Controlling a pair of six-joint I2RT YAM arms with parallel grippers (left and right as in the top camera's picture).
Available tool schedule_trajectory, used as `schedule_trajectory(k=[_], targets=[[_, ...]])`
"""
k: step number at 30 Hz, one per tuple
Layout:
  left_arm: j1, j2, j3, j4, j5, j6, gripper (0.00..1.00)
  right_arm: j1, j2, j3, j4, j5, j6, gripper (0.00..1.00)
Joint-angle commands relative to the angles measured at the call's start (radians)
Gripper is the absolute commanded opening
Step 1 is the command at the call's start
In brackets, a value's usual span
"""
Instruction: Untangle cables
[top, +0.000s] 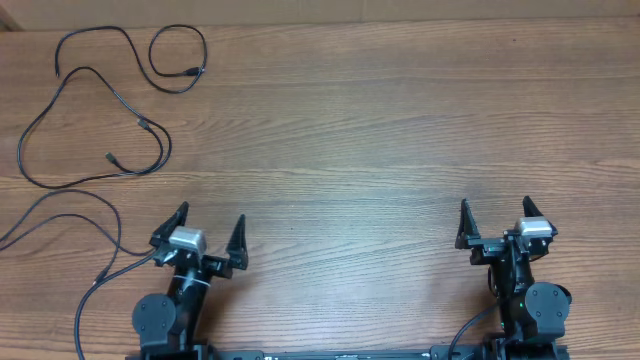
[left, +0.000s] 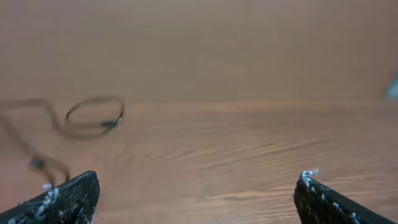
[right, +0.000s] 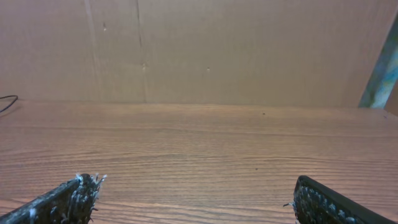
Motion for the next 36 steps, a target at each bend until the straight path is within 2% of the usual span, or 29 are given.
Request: schedule_trajectory(k=[1,7,12,15,23,36], targets=[[0.003,-0.012,-0.018,0.016,-0.150,-0.069,0.99,0.005,-0.007,-0.010,0.005,0.002,0.003,1.00],[0.003,-0.012,-0.018,-0.031,-0.306,-0.032,0.99,0.005,-0.007,-0.010,0.005,0.002,0.003,1.00],[-0.037,-0.012,-0.018,-0.050,-0.335,0.093,0.99,0.005,-0.007,-0.010,0.005,0.002,0.003,1.00],[-0.050,-0.012,-0.018,-0.047,-0.356,0.085,1.00,0.005,-0.007,-0.010,0.005,0.002,0.003,1.00],[-0.050,-0.012,-0.018,-0.049,-0.357,-0.044,0.99,0.005,-0.007,-0.010,0.005,0.002,0.003,1.00],[-0.050,-0.012,-0.018,-0.052,-0.332,0.064,1.00,0.005,-0.007,-0.010,0.005,0.002,0.003,1.00]])
